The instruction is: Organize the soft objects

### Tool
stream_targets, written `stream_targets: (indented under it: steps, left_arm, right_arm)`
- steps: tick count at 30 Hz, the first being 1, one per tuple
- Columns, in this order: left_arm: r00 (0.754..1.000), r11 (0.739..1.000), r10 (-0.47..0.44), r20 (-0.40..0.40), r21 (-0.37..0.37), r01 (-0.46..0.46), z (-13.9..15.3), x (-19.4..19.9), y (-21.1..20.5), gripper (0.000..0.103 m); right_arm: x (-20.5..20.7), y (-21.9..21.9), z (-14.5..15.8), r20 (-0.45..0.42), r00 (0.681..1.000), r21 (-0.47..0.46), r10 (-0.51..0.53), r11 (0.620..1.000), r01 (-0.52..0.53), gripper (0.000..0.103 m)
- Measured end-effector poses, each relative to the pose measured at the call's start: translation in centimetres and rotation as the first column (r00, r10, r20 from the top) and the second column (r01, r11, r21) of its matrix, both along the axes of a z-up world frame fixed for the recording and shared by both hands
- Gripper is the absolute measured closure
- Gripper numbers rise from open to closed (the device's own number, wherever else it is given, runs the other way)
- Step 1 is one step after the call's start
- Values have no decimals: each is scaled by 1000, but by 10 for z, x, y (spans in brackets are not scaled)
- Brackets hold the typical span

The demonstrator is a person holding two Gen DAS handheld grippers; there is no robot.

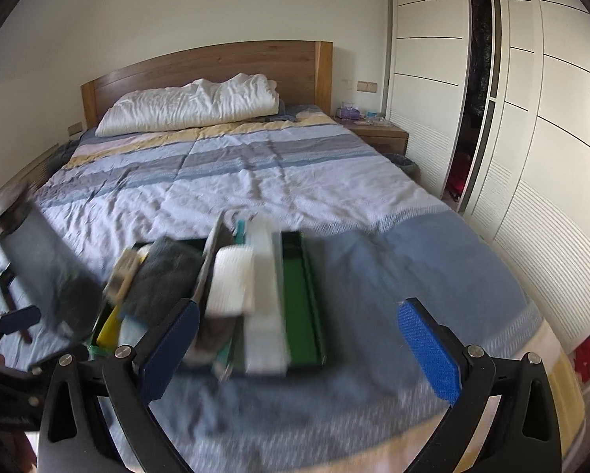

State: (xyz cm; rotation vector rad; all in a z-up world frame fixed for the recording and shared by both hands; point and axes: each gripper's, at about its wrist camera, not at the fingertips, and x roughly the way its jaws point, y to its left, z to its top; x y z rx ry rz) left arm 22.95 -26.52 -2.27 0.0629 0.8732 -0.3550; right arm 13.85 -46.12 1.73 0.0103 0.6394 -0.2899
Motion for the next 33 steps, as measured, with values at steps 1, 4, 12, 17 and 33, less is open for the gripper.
stream_targets:
  steps: [1,4,12,17,33]
  left_arm:
    - [1000,1000,4,0,-3,-4,0,-9,8,1]
    - [999,999,38,13,5,-38,-1,-42,44,1]
    - [988,988,154,28,1,-154,7,-110,132,1]
    - [976,979,202,78,-4,-203,17,-151,173,1]
    - [955,959,282,95,1,-284,16,-220,234,1]
  right_arm:
    - [-11,9,-1,-5,1000,4,11,1000,-11,0]
    - [-43,37,-4,-19,999,6,45,999,-45,0]
    - [-126,124,-6,-15,991,19,136,991,-136,0]
    - [-164,168,-5,-13,981,6,191,982,-191,0]
    - [-219,250,4,4,962,-33,272,962,-272,0]
